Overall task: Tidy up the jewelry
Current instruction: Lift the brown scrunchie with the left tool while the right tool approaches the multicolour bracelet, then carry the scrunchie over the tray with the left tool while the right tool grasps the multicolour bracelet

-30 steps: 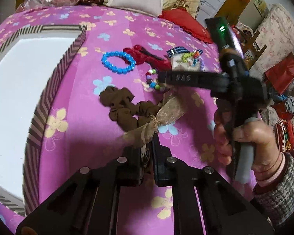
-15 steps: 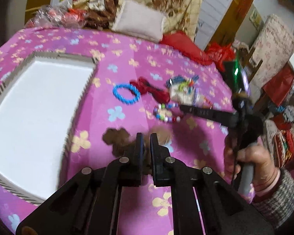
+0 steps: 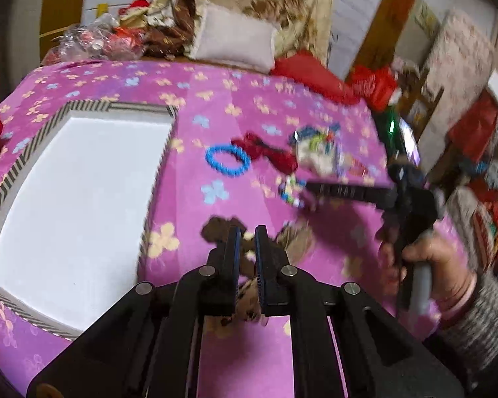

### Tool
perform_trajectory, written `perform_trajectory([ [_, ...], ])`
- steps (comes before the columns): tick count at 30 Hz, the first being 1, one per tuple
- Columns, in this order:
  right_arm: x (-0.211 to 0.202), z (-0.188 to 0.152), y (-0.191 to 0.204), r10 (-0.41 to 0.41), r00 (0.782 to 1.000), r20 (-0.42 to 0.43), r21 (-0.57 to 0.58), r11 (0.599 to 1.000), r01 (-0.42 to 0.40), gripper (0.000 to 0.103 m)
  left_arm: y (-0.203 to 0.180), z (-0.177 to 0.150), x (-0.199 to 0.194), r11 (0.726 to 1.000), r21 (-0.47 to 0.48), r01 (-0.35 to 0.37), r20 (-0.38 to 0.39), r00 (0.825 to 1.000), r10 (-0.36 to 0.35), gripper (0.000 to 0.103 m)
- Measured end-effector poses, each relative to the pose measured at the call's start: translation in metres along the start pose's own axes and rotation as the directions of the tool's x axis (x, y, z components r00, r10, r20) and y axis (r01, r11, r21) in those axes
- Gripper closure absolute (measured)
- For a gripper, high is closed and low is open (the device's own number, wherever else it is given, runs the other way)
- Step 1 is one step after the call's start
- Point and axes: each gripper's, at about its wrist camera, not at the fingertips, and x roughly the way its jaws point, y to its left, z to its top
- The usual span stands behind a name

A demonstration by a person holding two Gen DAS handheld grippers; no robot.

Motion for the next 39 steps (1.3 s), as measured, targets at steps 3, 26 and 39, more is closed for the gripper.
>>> perform_trajectory([
  [3, 0.004, -0.002, 0.01, -0.038, 0.999, -0.005, -0.079, 0.996, 0.037, 0.055, -0.007, -0.011, 0.021, 1.0, 0.028, -0.003, -0.076, 0.997, 0.005, 0.091],
  [26, 0.003, -0.001, 0.014, -0.014, 1.0, 0.026, -0.077, 0.997, 0.016, 0.094, -0.027, -0.023, 0.066, 0.996, 0.093, 0.002, -0.191, 0.982, 0.016, 0.094],
  [39, -0.076, 0.014, 0.044, 0.058, 0.988, 0.145, -0.084, 0.995, -0.046, 0.094, 0.039, 0.01, -0.022, 0.991, -0.117, -0.058, 0.049, 0.997, 0.064, 0.094],
])
